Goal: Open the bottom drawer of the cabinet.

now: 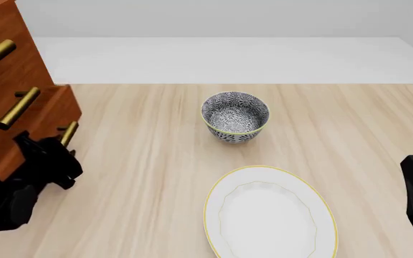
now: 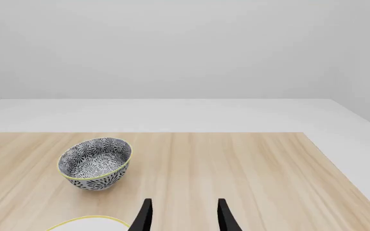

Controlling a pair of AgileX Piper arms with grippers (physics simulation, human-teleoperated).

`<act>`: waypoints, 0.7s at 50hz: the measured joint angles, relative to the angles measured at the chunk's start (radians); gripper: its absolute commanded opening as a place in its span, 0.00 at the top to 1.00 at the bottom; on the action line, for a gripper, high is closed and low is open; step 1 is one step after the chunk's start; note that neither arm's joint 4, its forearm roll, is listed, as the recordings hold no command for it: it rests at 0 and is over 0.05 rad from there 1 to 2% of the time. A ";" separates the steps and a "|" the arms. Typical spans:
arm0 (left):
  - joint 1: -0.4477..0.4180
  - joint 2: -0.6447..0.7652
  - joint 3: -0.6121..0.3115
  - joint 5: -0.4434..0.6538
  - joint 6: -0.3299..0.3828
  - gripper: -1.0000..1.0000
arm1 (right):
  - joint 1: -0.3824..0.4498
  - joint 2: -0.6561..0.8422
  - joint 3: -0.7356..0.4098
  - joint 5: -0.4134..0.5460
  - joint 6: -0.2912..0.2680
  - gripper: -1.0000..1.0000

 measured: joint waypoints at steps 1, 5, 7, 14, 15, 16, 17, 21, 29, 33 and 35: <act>-0.004 -0.001 0.001 0.000 0.000 1.00 | 0.000 0.000 0.000 0.000 0.000 0.00; -0.022 -0.001 0.006 -0.003 0.001 1.00 | 0.000 0.000 0.000 0.000 0.000 0.00; -0.029 0.001 0.008 -0.006 0.000 1.00 | 0.000 0.000 0.000 0.000 0.000 0.00; -0.061 0.005 0.015 -0.017 -0.003 1.00 | 0.000 0.000 0.000 0.000 0.000 0.00; -0.067 0.006 0.016 -0.019 -0.004 1.00 | 0.000 0.000 0.000 0.000 0.000 0.00; -0.073 0.007 0.017 -0.021 -0.005 1.00 | 0.000 0.000 0.000 0.000 0.000 0.00; -0.077 0.007 0.018 -0.021 -0.006 1.00 | 0.000 0.000 0.000 0.000 0.000 0.00; -0.093 0.009 0.020 -0.021 -0.008 1.00 | 0.000 0.000 0.000 0.000 0.000 0.00; -0.131 0.009 0.024 -0.021 -0.014 1.00 | 0.000 0.000 0.000 0.000 0.000 0.00; -0.161 0.006 0.028 -0.021 -0.019 1.00 | 0.000 0.000 0.000 0.000 0.000 0.00; -0.185 0.001 0.028 -0.021 -0.021 1.00 | 0.000 0.000 0.000 0.000 0.000 0.00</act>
